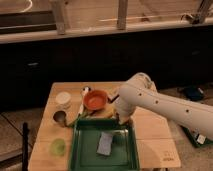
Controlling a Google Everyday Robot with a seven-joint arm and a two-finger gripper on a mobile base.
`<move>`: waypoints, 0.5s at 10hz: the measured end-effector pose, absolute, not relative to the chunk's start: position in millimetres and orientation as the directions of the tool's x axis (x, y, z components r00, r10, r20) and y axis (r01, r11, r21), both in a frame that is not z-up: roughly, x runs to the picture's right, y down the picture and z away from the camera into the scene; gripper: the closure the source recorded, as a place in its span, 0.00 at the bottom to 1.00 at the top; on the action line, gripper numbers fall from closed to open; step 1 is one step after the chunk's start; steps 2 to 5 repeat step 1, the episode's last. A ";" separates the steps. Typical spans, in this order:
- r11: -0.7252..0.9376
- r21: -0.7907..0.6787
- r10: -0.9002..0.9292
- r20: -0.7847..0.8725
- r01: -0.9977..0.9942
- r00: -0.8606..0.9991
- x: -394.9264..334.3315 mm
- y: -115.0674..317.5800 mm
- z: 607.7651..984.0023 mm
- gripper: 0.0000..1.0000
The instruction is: Place grapes in red bowl
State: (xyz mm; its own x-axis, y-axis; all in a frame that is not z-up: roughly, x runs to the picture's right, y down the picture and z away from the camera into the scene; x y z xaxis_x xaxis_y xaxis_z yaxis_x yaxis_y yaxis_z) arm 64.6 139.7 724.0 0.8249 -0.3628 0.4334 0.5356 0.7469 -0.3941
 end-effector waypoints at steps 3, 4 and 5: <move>0.739 -0.385 -0.377 0.443 0.552 0.813 60.8 135.9 729.5 1.00; 0.739 -0.385 -0.377 0.443 0.552 0.813 60.8 135.9 729.5 1.00; 0.739 -0.385 -0.377 0.443 0.552 0.813 60.8 135.9 729.5 1.00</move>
